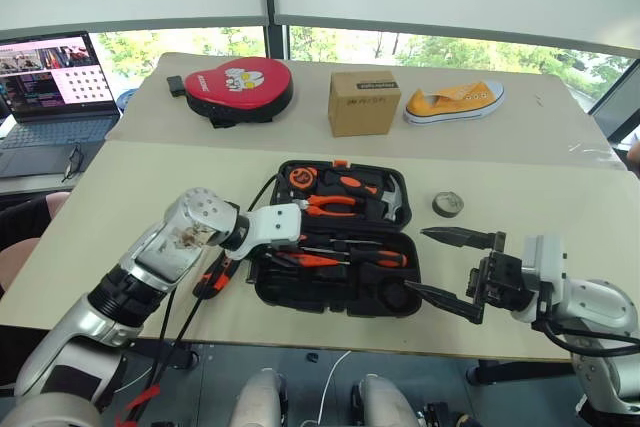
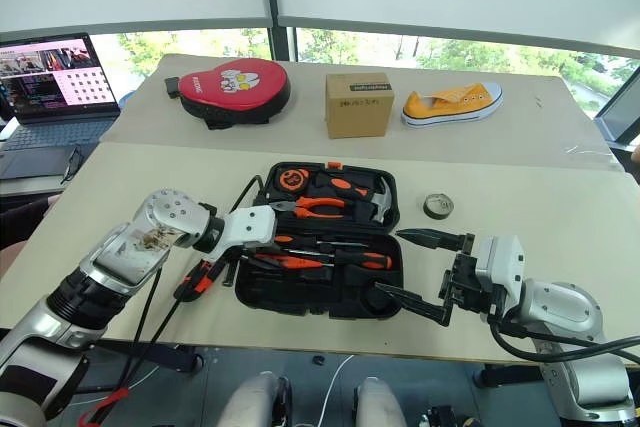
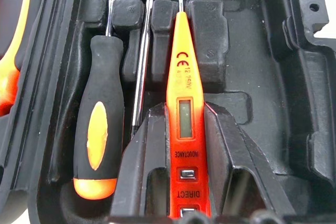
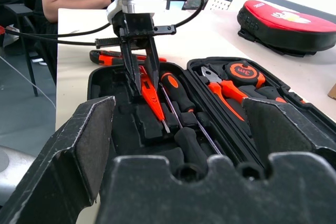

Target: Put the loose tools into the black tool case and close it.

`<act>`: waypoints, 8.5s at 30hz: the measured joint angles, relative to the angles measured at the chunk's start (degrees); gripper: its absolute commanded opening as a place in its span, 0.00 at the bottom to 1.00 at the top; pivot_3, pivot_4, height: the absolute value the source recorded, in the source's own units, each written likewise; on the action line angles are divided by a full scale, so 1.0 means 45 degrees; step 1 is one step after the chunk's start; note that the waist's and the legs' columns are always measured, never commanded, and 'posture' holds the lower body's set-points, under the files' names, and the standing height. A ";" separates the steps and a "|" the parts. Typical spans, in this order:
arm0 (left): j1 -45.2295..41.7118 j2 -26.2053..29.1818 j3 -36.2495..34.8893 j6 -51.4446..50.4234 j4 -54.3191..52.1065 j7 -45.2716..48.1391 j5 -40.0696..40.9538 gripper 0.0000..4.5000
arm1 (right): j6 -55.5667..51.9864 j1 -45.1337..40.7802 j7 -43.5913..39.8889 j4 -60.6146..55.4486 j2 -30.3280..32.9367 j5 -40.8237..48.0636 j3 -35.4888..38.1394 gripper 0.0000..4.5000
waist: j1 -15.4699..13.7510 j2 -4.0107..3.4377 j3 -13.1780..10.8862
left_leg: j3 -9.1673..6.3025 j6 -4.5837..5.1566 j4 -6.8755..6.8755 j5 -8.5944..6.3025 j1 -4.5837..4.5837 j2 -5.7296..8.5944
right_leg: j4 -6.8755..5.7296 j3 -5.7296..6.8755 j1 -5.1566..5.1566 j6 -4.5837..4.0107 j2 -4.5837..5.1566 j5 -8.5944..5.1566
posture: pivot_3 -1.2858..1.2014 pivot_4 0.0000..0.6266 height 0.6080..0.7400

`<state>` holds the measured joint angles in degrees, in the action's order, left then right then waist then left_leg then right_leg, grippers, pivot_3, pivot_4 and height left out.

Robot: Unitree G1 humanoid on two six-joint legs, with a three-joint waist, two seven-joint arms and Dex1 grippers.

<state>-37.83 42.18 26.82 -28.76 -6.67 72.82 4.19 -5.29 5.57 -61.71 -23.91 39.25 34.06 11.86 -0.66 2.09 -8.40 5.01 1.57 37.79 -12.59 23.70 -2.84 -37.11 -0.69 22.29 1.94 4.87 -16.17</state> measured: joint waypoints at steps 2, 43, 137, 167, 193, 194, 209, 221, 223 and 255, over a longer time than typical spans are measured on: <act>-0.0119 0.0045 0.0176 0.0002 0.0002 0.0067 -0.0209 0.10 | -0.0002 -0.0004 0.0000 -0.0027 0.0000 0.0000 -0.0001 1.00 | 0.0000 0.0000 0.0000 | -0.0001 0.0000 0.0001 0.0000 0.0001 0.0000 | 0.0000 0.0001 -0.0001 0.0000 0.0000 0.0000 | 0.52 0.24 1.00; 0.1981 -0.1777 -0.2590 0.3602 0.2691 -0.0453 0.1181 0.02 | 0.0290 -0.0197 -0.0018 0.0566 -0.0339 -0.0291 -0.0242 1.00 | -0.0005 -0.0003 0.0000 | -0.0028 -0.0002 0.0018 0.0001 0.0017 -0.0012 | -0.0012 -0.0013 -0.0002 0.0002 -0.0030 0.0003 | 0.52 0.24 1.00; 0.2354 0.0984 -0.1346 0.0233 -0.2423 0.0074 0.2915 0.39 | 0.2381 0.1382 -0.2503 0.1646 -0.0138 0.1182 0.1049 1.00 | 0.0021 -0.0103 0.0028 | 0.0010 0.0051 0.0012 -0.0017 0.0014 -0.0010 | 0.0030 -0.0050 -0.0008 0.0032 -0.0041 0.0036 | 0.52 0.24 1.00; 0.1923 -0.1459 -0.2256 0.2449 0.0195 0.0181 0.2655 0.79 | 0.2383 0.2132 -0.1494 0.0731 -0.0464 0.0939 0.0838 1.00 | 0.0026 -0.0110 0.0035 | -0.0014 0.0049 0.0025 -0.0014 0.0010 -0.0007 | 0.0019 -0.0056 -0.0014 0.0033 -0.0033 0.0037 | 0.52 0.24 1.00; 0.3363 -0.2228 -0.1523 0.3451 0.0606 -0.0634 0.1474 0.01 | 0.2383 0.1862 -0.1313 0.1086 -0.0732 0.0674 0.0428 1.00 | -0.0156 -0.0137 0.0069 | -0.0008 0.0046 0.0025 -0.0013 -0.0139 0.0006 | 0.0032 -0.0053 -0.0183 0.0034 -0.0016 0.0037 | 0.52 0.24 1.00; 0.3320 -0.2228 -0.1450 0.3257 0.0574 -0.0701 0.1436 0.01 | 0.2383 0.1874 -0.1279 0.1086 -0.0740 0.0673 0.0428 1.00 | -0.0159 -0.0142 0.0076 | -0.0009 0.0046 0.0025 -0.0013 -0.0164 0.0006 | 0.0040 -0.0053 -0.0211 0.0034 -0.0016 0.0037 | 0.52 0.24 1.00; 0.4020 -0.2726 -0.1800 0.3102 0.0754 -0.1300 0.1733 0.06 | 0.2396 0.1911 -0.0723 0.1050 -0.1019 0.0455 0.0559 1.00 | -0.0055 -0.0237 0.0224 | -0.0019 0.0051 0.0022 -0.0017 -0.0174 -0.0010 | 0.0063 -0.0056 -0.0223 0.0027 0.0015 0.0032 | 0.52 0.24 1.00; 0.5957 -0.1761 -0.7762 0.3295 0.0345 -0.1357 0.6203 0.97 | 0.3133 0.3689 0.1263 0.3524 -0.2279 -0.0127 0.3580 1.00 | 0.0035 -0.0191 0.0172 | 0.0002 0.0061 0.0001 -0.0023 -0.0041 -0.0003 | 0.0041 -0.0054 -0.0062 0.0038 0.0044 0.0024 | 0.52 0.24 1.00; 0.6422 -0.1434 -0.8417 0.3456 0.0635 -0.1220 0.6277 0.99 | 0.3356 0.3989 0.1701 0.4057 -0.2503 -0.0481 0.3797 1.00 | 0.0049 -0.0195 0.0169 | 0.0007 0.0060 -0.0001 -0.0023 -0.0044 -0.0002 | 0.0037 -0.0055 -0.0055 0.0033 0.0049 0.0022 | 0.52 0.24 1.00; 0.5835 -0.1706 -0.7968 0.3632 0.0546 -0.0366 0.6969 1.00 | -0.2679 -1.2388 -0.0162 1.4366 0.0826 -0.8773 -0.6365 0.44 | 0.0304 -0.0190 0.0093 | 0.0047 0.0074 0.0019 -0.0016 0.0163 0.0028 | 0.0012 -0.0054 0.0165 0.0057 0.0051 0.0032 | 0.52 0.24 1.00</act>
<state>-11.58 34.50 -9.04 -12.41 -4.22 71.17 35.55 -17.35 -50.18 -62.44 40.74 42.97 -5.42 -16.78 0.70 1.24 -7.98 5.23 1.91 37.88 -12.66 24.43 -2.71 -37.06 -0.94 23.03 2.20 5.10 -16.03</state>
